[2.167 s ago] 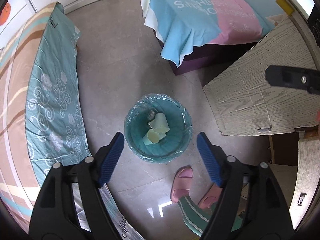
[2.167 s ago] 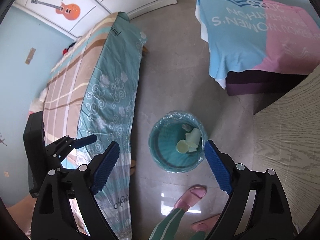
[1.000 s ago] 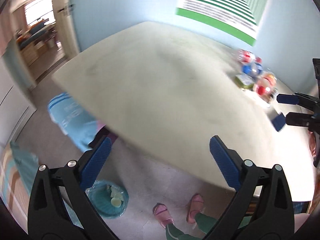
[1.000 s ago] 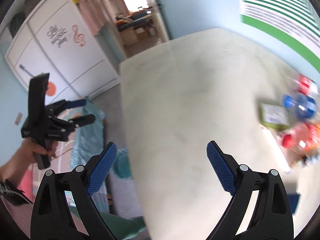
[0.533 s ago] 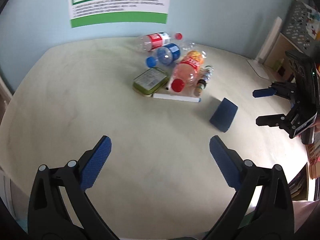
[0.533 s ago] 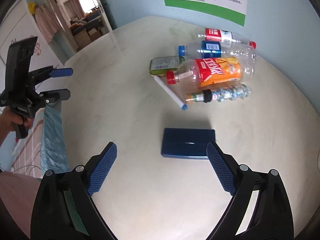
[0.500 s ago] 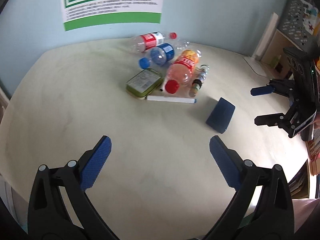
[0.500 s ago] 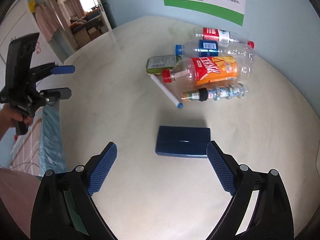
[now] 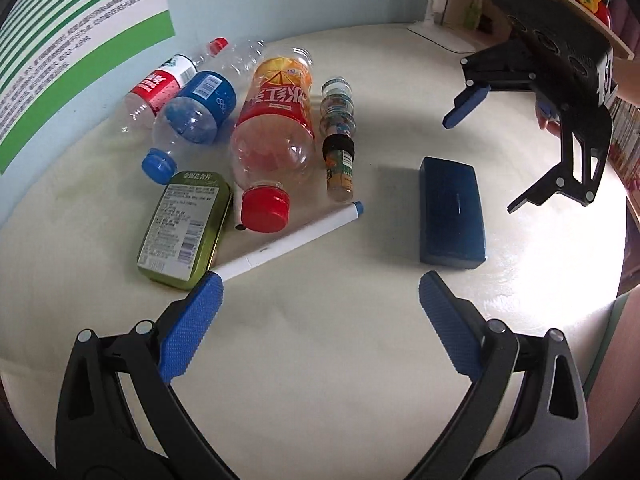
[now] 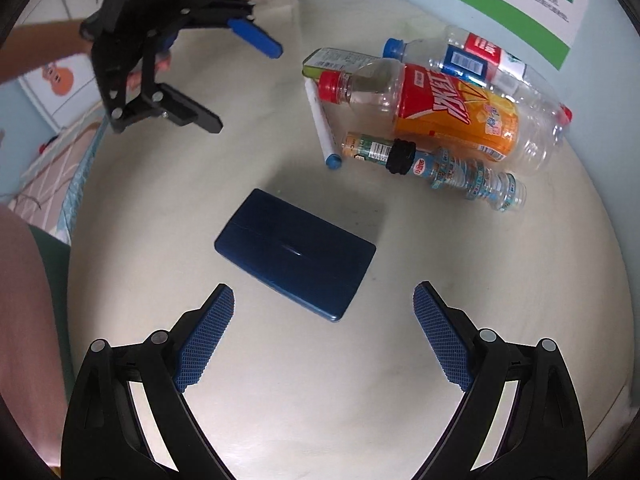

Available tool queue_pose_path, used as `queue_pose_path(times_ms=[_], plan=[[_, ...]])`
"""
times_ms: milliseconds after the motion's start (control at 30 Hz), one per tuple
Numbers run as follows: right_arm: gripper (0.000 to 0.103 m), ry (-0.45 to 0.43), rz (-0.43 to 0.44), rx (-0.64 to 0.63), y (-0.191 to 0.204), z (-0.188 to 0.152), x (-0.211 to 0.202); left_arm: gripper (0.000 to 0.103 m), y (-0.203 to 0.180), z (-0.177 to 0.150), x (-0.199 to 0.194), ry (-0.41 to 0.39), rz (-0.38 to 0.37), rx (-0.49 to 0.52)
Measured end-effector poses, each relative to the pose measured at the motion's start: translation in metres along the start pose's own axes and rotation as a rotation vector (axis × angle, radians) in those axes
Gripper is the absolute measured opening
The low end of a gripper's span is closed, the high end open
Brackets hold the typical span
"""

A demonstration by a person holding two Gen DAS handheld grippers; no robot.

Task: Collect trash
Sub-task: 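Grasp the blue eraser with the right gripper while the left gripper grasps the white marker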

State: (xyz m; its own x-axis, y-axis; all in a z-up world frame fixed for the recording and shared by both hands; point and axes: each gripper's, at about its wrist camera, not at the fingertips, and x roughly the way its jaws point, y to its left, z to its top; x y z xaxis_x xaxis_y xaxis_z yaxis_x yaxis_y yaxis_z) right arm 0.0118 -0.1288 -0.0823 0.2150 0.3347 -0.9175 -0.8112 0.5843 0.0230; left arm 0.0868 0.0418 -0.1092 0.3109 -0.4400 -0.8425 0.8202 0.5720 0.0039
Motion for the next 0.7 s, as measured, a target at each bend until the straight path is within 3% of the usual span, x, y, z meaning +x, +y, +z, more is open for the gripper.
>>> queue_pose_path(times_ms=[167, 300, 433, 533, 600, 700], plan=[[0.091, 0.011, 0.045, -0.081, -0.007, 0.003, 0.016, 0.096, 0.017, 0.010, 0.026, 0.023, -0.053, 0.072], [0.091, 0.017, 0.069, -0.124, -0.011, 0.006, 0.026, 0.096, 0.027, 0.018, 0.038, 0.014, -0.153, 0.082], [0.091, 0.002, 0.102, -0.114, -0.015, 0.010, 0.034, 0.094, 0.026, 0.022, 0.054, 0.054, -0.251, 0.103], [0.091, -0.017, 0.121, -0.103, -0.013, 0.009, 0.034, 0.092, 0.022, 0.022, 0.055, 0.044, -0.252, 0.133], [0.089, -0.025, 0.126, -0.108, -0.008, 0.006, 0.035, 0.086, 0.022, 0.020, 0.052, 0.037, -0.251, 0.122], [0.089, -0.035, 0.123, -0.134, -0.004, 0.005, 0.038, 0.057, 0.027, 0.015, 0.044, 0.045, -0.277, 0.097]])
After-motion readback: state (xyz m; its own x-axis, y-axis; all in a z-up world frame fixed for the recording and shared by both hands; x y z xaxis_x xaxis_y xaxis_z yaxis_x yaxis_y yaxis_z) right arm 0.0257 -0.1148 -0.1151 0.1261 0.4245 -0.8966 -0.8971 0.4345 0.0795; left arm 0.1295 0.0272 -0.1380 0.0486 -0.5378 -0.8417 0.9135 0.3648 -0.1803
